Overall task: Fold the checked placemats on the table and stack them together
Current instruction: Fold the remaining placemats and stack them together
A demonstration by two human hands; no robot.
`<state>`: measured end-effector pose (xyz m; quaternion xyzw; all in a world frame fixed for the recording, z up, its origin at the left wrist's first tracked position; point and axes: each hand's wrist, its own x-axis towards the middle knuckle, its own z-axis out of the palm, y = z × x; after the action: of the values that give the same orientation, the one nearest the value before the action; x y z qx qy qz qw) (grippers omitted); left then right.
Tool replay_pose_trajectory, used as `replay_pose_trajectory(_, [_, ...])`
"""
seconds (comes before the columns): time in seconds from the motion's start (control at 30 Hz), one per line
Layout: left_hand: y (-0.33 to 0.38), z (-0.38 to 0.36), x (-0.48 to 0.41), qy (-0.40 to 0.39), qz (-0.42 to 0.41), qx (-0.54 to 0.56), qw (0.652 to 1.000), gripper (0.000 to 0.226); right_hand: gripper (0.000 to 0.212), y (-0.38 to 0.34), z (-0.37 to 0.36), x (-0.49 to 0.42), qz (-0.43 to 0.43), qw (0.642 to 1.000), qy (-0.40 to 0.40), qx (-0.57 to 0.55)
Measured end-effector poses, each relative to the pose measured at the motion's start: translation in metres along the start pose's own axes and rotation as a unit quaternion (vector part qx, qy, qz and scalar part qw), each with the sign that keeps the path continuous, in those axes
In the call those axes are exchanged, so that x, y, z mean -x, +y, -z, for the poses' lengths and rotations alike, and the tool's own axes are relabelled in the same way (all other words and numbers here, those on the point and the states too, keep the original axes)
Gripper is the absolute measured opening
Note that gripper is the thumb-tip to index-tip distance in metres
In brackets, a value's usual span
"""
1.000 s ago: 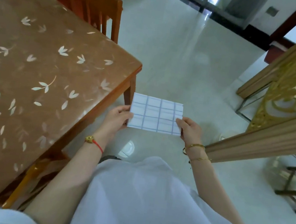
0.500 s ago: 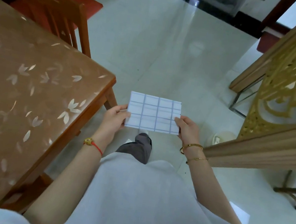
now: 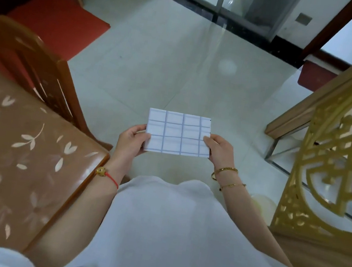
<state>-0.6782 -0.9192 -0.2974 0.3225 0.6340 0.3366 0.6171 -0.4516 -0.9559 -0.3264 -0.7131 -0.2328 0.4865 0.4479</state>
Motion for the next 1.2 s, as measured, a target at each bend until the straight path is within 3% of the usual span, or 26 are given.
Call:
replay_pose_trajectory(0.13, [0.031,-0.013,-0.036,0.021,0.007,0.011,1.000,0.026,0.003,-0.033,-0.012,-0.044,0.014,1.000,-0.017,0.004])
replay_pose_trajectory(0.5, [0.105,-0.037,-0.153,0.093,-0.011,0.072,0.993,0.024,0.003,-0.119,-0.069,-0.200,0.023,0.993,-0.105,0.046])
replay_pose_trajectory(0.8, [0.179,-0.051,-0.249,0.207,-0.025,0.150,0.966,0.028,0.023,-0.224,-0.146,-0.336,0.042,0.969,-0.226,0.095])
replay_pose_trajectory(1.03, [0.214,-0.046,-0.297,0.282,-0.013,0.200,0.938,0.028,0.051,-0.264,-0.208,-0.399,0.030,0.946,-0.292,0.139])
replay_pose_trajectory(1.2, [0.235,-0.028,-0.331,0.328,-0.007,0.225,0.917,0.027,0.057,-0.285,-0.261,-0.428,0.019,0.932,-0.322,0.164])
